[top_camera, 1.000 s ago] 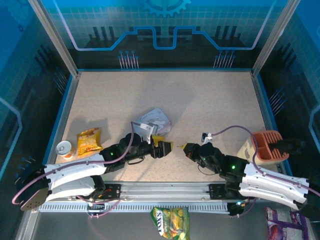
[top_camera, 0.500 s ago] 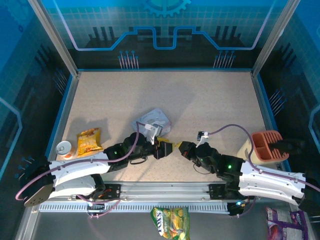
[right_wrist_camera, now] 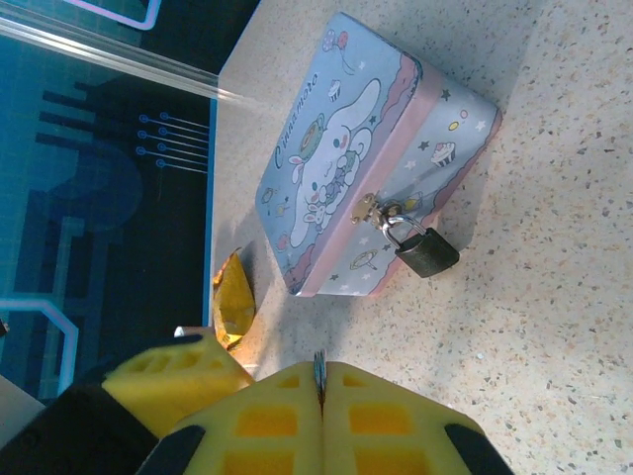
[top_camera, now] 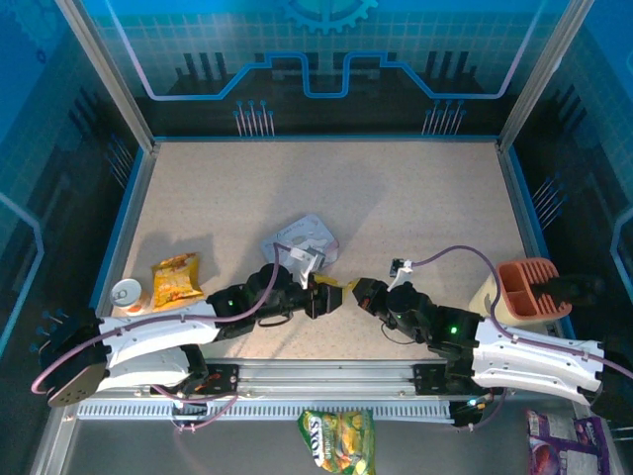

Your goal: Unlock the padlock with the key

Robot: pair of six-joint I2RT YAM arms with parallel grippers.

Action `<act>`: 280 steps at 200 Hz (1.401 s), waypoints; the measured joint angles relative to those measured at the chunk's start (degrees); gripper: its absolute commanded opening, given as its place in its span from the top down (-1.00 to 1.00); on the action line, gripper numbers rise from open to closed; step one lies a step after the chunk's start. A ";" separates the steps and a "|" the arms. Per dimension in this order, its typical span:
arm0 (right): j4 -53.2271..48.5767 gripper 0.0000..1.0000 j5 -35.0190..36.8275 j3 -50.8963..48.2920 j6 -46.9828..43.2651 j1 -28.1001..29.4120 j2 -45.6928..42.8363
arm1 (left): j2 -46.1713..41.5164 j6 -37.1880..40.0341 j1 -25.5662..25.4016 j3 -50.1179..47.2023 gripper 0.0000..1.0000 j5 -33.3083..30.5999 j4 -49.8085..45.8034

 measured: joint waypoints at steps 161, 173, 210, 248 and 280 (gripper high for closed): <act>-0.13 1.00 0.37 0.92 -0.48 0.46 0.59 | -0.26 1.20 -0.31 -0.39 1.00 -0.22 -1.90; -0.22 1.00 0.37 0.98 -0.72 0.48 0.66 | -0.33 1.14 -0.31 -0.39 1.00 -0.61 -1.99; -2.16 0.09 0.72 2.51 -6.10 0.46 0.76 | -2.36 0.98 -0.07 -0.35 1.00 -2.40 -4.15; -4.68 -0.11 2.05 4.50 -27.36 0.33 -2.43 | -3.82 -1.92 4.52 2.95 1.00 -3.63 -13.99; 0.02 -0.10 2.16 1.38 -48.17 0.35 -4.15 | -1.81 -6.08 10.25 10.58 1.00 -3.32 -26.38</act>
